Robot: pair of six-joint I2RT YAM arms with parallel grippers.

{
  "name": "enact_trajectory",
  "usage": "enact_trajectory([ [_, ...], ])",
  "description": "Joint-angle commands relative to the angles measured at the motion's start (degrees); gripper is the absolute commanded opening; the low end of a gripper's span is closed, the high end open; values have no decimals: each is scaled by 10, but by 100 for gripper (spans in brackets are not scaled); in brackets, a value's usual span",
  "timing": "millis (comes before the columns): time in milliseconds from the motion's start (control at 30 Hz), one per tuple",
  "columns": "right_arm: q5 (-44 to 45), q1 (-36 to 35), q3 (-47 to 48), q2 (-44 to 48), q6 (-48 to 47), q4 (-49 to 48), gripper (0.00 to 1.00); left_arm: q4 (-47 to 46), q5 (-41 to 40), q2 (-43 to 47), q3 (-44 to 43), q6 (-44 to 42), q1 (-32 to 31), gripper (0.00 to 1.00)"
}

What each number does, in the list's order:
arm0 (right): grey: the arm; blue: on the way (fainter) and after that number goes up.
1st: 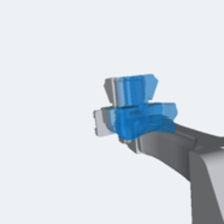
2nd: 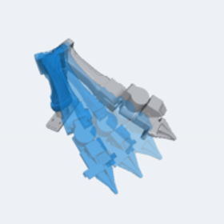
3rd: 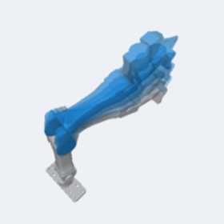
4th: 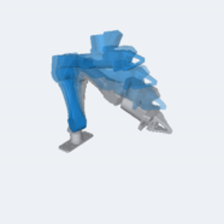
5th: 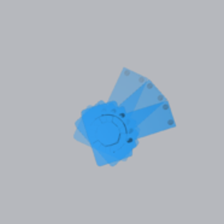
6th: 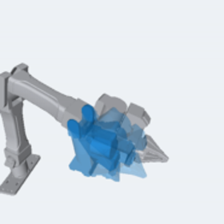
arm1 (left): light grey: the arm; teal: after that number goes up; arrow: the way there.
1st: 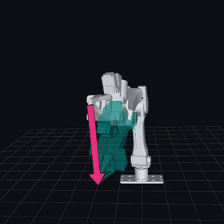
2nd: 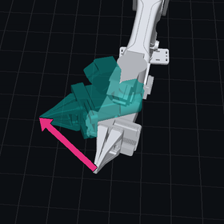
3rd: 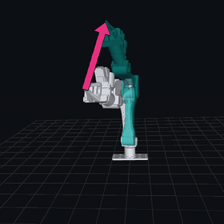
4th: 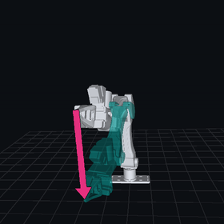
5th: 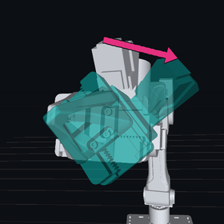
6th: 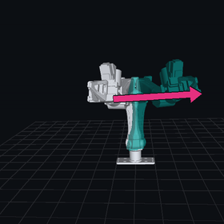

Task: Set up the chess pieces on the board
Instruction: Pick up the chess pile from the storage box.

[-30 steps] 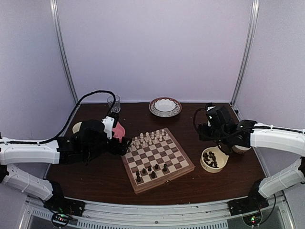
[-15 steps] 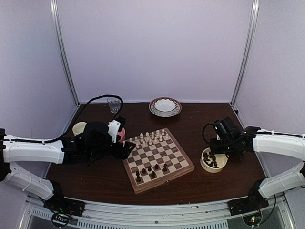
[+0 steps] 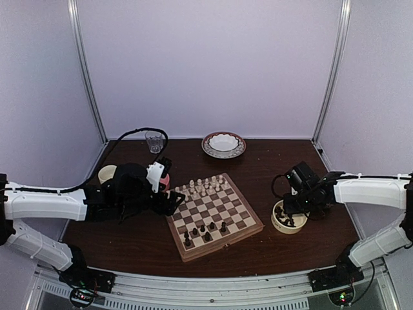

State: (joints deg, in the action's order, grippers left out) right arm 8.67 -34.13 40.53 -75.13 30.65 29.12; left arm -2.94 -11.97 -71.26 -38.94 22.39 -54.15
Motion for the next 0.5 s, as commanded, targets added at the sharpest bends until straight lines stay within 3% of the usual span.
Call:
enact_trajectory([
  [0, -5, 13, -15, 13, 6, 10, 25, -9, 6, 2, -19, -5, 2, 84],
  [467, -20, 22, -7, -35, 10, 6, 25, -3, 9, 7, -21, -4, 2, 84],
])
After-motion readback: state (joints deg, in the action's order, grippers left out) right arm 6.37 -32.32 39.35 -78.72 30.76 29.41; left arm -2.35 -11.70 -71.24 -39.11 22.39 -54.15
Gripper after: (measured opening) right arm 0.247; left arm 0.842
